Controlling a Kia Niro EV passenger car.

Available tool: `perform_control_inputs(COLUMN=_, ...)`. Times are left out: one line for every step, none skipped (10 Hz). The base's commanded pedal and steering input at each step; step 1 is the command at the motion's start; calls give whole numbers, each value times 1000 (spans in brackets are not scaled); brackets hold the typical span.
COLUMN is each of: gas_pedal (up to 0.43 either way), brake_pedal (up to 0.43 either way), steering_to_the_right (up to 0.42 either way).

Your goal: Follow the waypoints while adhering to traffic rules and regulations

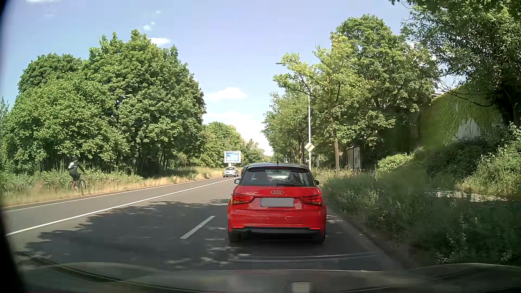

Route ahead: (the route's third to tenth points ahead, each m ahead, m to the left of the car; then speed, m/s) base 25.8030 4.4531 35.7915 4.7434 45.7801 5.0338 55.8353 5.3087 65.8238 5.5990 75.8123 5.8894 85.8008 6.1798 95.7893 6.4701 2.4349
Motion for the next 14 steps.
perform_control_inputs(gas_pedal=0, brake_pedal=49, steering_to_the_right=3)
perform_control_inputs(gas_pedal=0, brake_pedal=43, steering_to_the_right=3)
perform_control_inputs(gas_pedal=0, brake_pedal=43, steering_to_the_right=3)
perform_control_inputs(gas_pedal=0, brake_pedal=49, steering_to_the_right=3)
perform_control_inputs(gas_pedal=0, brake_pedal=49, steering_to_the_right=3)
perform_control_inputs(gas_pedal=0, brake_pedal=49, steering_to_the_right=3)
perform_control_inputs(gas_pedal=0, brake_pedal=49, steering_to_the_right=2)
perform_control_inputs(gas_pedal=0, brake_pedal=49, steering_to_the_right=3)
perform_control_inputs(gas_pedal=0, brake_pedal=49, steering_to_the_right=3)
perform_control_inputs(gas_pedal=0, brake_pedal=49, steering_to_the_right=3)
perform_control_inputs(gas_pedal=0, brake_pedal=49, steering_to_the_right=3)
perform_control_inputs(gas_pedal=0, brake_pedal=55, steering_to_the_right=3)
perform_control_inputs(gas_pedal=0, brake_pedal=61, steering_to_the_right=3)
perform_control_inputs(gas_pedal=0, brake_pedal=79, steering_to_the_right=3)
